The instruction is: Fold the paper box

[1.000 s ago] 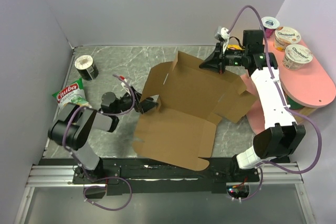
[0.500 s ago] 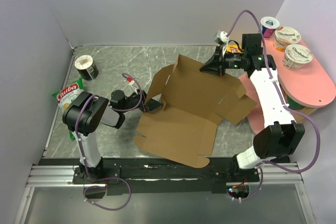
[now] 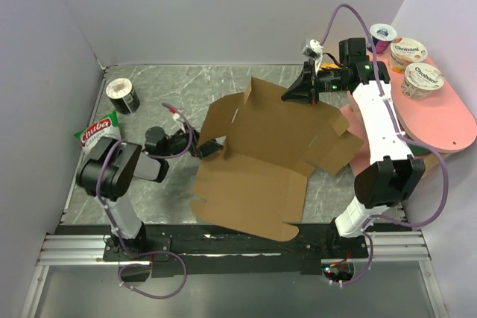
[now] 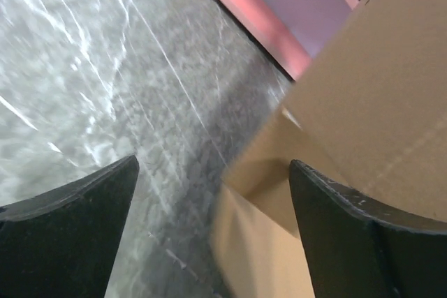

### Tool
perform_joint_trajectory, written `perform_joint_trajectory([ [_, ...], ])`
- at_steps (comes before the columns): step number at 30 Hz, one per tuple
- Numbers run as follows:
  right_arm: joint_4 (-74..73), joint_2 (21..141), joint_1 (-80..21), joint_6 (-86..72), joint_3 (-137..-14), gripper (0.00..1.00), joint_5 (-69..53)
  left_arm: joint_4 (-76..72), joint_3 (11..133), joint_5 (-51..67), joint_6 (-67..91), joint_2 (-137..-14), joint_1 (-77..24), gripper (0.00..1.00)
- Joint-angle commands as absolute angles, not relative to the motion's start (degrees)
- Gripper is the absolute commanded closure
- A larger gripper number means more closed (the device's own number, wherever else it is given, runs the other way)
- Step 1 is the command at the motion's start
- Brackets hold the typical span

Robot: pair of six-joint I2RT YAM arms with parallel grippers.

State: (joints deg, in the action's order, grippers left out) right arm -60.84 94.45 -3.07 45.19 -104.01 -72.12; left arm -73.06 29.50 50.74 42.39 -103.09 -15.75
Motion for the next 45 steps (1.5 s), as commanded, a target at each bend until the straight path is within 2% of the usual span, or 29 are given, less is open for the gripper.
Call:
perform_joint_trajectory([
  [1, -71.4, 96.1, -3.7, 51.4, -109.9, 1.00, -77.6, -86.3, 26.5, 51.4, 35.3, -93.0, -14.2, 0.02],
  [6, -76.4, 96.5, -3.6, 53.0, -114.6, 1.00, -80.0, -61.2, 27.8, 52.4, 22.2, -81.8, -14.0, 0.01],
  [12, -79.9, 96.4, -3.7, 54.0, -120.0, 1.00, -83.1, -41.0, 32.7, 56.0, 13.9, -69.8, -14.4, 0.01],
  [17, -78.7, 93.7, -3.7, 52.3, -120.1, 1.00, -85.2, -44.6, 32.4, 58.4, 18.1, -67.0, -16.8, 0.02],
  [21, -79.8, 91.8, -3.6, 52.9, -120.1, 1.00, -85.2, -38.4, 34.4, 56.1, 14.6, -66.5, -19.2, 0.04],
  [23, -81.1, 90.8, -3.7, 53.8, -119.8, 1.00, -85.7, -40.1, 33.8, 54.2, 15.4, -66.2, -19.2, 0.05],
  [30, -82.5, 88.8, -3.6, 55.5, -118.0, 1.00, -86.6, -44.5, 32.4, 49.8, 16.5, -65.2, -19.2, 0.01],
  [37, -84.1, 87.5, -3.7, 56.8, -117.8, 1.00, -87.0, -47.6, 36.3, 58.6, 17.9, -68.7, -19.2, 0.18],
  [40, -84.0, 87.0, -3.8, 56.8, -117.5, 1.00, -87.2, -44.5, 36.9, 58.4, 16.1, -69.1, -19.5, 0.23],
  [45, -84.0, 87.0, -3.8, 57.3, -117.4, 1.00, -89.0, -48.4, 36.0, 58.6, 17.9, -69.4, -20.2, 0.35],
])
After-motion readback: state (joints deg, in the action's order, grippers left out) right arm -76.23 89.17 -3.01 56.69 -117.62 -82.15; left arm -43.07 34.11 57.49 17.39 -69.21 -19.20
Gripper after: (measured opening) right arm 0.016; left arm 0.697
